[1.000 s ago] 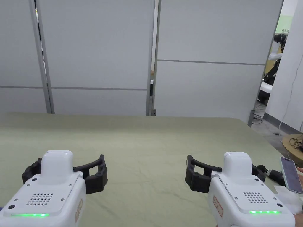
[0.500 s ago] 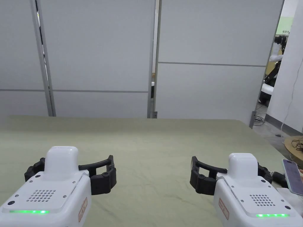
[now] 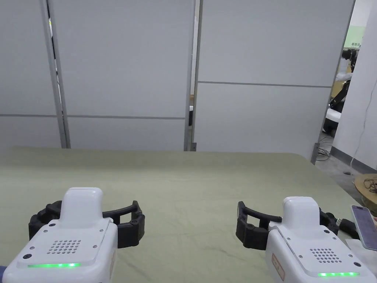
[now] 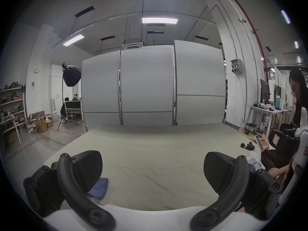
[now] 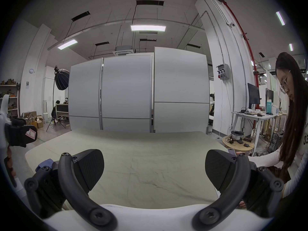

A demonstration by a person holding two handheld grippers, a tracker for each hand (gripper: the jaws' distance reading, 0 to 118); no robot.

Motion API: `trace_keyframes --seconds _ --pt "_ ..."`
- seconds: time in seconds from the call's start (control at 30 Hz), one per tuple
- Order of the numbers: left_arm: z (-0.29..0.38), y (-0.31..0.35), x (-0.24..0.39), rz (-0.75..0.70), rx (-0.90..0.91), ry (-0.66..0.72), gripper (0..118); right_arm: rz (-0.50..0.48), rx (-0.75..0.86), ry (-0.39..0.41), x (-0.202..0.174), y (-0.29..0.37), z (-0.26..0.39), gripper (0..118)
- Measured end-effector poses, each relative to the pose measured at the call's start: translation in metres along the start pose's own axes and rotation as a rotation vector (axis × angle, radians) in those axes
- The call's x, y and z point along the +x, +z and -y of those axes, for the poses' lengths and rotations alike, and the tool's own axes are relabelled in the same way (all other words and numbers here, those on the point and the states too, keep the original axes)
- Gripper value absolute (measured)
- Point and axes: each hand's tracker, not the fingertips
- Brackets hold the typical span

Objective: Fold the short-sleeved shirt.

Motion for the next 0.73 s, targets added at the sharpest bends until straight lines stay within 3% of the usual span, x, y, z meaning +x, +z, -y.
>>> trace_keyframes --seconds 0.1,0.17,0.43,0.6,0.73 --pt "0.001 -0.001 0.003 -0.035 0.011 0.002 118 0.003 0.0 0.006 0.003 0.002 -0.001 118" --pt "0.004 0.002 0.001 -0.066 0.125 0.024 118 0.0 -0.002 -0.002 0.003 0.002 -0.002 118" --pt "0.001 0.004 0.005 -0.036 0.074 0.0 118 -0.006 0.001 -0.011 0.002 0.0 -0.004 118" --pt "0.011 0.01 0.007 -0.062 0.2 -0.11 118 -0.007 0.004 -0.008 0.002 0.002 -0.004 118" --pt "0.008 0.014 -0.007 0.052 0.21 -0.001 118 -0.001 0.006 -0.008 0.003 0.003 -0.002 118"
